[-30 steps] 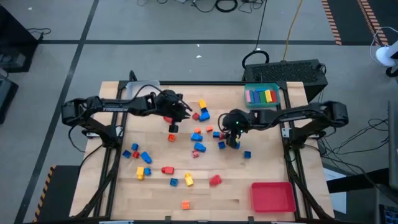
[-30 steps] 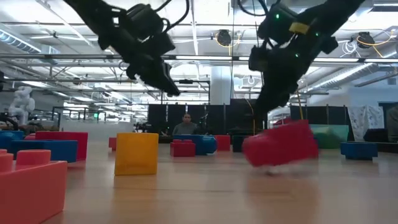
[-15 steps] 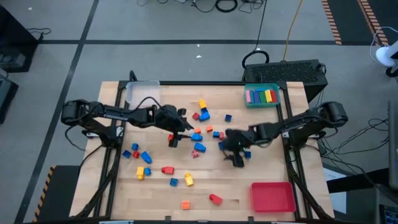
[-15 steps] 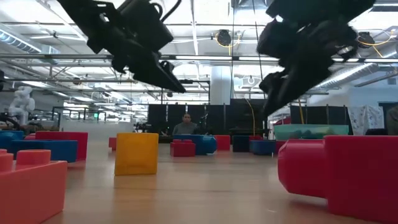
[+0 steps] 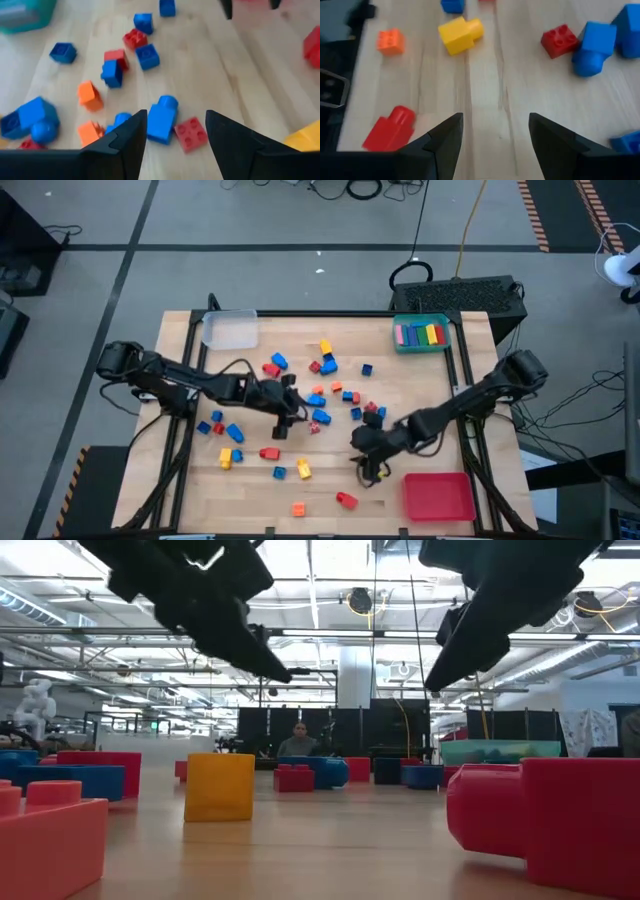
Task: Sort blocks by size
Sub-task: Put the big red game piece into the transparent bin
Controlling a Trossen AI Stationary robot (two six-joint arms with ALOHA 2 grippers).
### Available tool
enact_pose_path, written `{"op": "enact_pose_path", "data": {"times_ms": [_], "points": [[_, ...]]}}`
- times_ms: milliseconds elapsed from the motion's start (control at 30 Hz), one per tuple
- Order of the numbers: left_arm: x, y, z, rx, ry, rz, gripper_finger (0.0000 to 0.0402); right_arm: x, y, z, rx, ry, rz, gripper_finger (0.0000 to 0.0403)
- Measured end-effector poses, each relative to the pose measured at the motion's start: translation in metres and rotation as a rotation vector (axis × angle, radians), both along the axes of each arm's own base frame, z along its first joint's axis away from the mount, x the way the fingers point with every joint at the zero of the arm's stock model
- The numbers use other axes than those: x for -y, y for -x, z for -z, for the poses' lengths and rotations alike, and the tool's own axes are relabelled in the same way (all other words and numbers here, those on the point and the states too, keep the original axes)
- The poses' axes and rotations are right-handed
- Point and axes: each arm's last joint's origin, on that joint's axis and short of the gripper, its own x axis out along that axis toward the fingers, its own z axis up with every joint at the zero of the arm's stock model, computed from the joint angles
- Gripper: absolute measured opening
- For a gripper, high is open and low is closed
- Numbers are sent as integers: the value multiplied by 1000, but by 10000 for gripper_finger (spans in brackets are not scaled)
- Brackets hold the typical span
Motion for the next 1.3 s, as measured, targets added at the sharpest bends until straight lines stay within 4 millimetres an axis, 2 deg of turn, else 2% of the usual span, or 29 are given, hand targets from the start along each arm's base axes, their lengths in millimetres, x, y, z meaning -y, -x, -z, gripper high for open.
{"op": "enact_pose_path", "data": {"times_ms": [133,300,500,800,967,1300], "points": [[15,6,5,-56,-25,-66,203,-27,-16,11,-88,13,47,213],[29,10,6,-80,24,-76,203,-64,-37,22,-151,-10,79,212],[47,15,7,-86,60,-42,203,-96,-50,26,-209,-47,147,212],[65,21,7,-89,64,19,203,-119,-44,28,-254,-90,231,212],[67,22,7,-88,57,27,203,-126,-39,27,-257,-135,268,212],[69,16,16,-98,53,32,203,-138,-37,56,-313,-144,296,212]]}}
